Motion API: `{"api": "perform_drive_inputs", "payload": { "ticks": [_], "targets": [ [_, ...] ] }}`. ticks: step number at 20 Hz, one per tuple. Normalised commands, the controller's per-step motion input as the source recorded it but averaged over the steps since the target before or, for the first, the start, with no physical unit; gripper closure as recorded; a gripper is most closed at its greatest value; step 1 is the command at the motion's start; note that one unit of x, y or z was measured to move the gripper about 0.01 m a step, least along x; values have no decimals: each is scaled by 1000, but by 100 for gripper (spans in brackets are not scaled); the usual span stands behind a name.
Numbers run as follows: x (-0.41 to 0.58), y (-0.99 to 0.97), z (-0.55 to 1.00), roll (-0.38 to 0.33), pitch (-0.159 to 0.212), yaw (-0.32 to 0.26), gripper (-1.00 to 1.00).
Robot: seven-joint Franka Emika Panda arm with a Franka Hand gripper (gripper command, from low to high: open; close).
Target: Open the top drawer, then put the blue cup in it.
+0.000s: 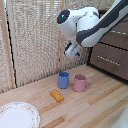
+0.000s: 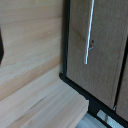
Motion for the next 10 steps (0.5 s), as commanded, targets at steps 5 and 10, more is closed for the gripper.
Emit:
{"api": "perform_drive_inputs", "payload": {
  "ticks": [5, 10],
  "targets": [
    [-45, -285, 78, -306, -120, 143, -100],
    [103, -379, -58, -375, -87, 34, -100]
  ]
}}
